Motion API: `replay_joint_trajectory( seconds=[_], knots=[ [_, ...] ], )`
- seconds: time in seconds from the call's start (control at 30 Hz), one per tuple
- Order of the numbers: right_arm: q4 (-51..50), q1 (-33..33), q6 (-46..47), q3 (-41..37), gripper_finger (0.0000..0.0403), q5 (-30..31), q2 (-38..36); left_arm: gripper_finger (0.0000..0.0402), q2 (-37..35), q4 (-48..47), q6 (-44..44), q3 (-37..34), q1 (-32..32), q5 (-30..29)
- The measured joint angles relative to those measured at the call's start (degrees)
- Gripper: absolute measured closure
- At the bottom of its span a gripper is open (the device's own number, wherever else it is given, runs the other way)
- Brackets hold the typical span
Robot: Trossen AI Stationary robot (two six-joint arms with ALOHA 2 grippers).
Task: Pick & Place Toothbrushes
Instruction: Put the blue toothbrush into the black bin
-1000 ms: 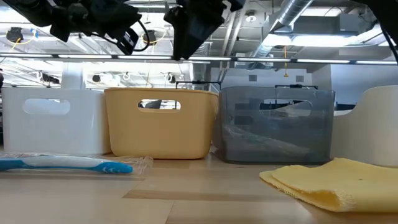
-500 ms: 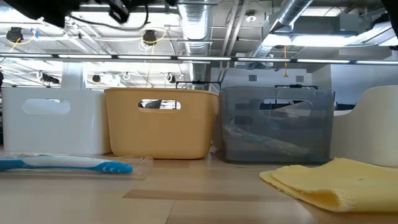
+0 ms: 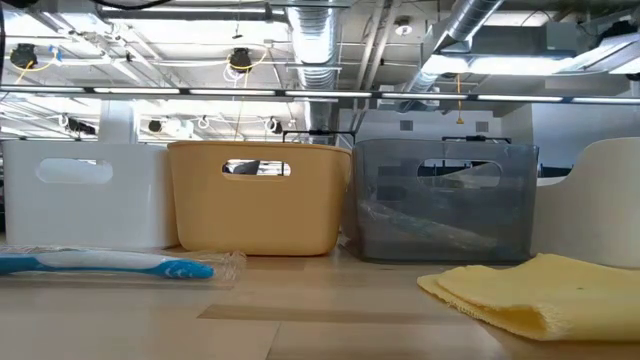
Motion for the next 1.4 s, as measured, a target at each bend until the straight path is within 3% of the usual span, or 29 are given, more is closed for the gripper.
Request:
replay_joint_trajectory(
  seconds=[0.2, 0.37, 0.53, 0.77, 0.93, 1.2, 1.4],
  knots=[
    [9.7, -2.8, 0.7, -6.8, 0.0299, 0.2, 0.1, 0.0358, 0.0, 1.1, 2.0, 0.0, -2.6, -1.8],
    [14.8, -4.7, 7.4, -12.2, 0.0305, 0.4, 0.1, 0.0358, -1.5, 1.4, 2.7, 0.0, -3.0, 0.1],
    [12.1, -4.3, 18.5, -13.5, 0.0306, 0.0, 0.1, 0.0358, -1.6, 1.1, 3.2, 0.0, -3.0, 1.7],
    [9.8, -2.6, 20.7, -12.9, 0.0309, -0.3, 0.1, 0.0358, -1.6, 1.1, 3.2, 0.0, -3.2, 1.6],
    [3.0, -1.7, 20.1, -6.9, 0.0340, 0.2, 3.2, 0.0358, -0.8, 1.1, 3.2, 0.0, -3.2, 1.0],
    [-20.6, -3.6, 15.6, 18.2, 0.0400, -5.7, 16.5, 0.0358, 0.1, 1.2, 3.0, 0.0, -3.2, -0.9],
    [-25.2, -5.2, 14.9, 17.5, 0.0383, -5.6, 16.8, 0.0358, -0.1, 1.1, 3.0, 0.0, -3.2, 0.0]
  ],
)
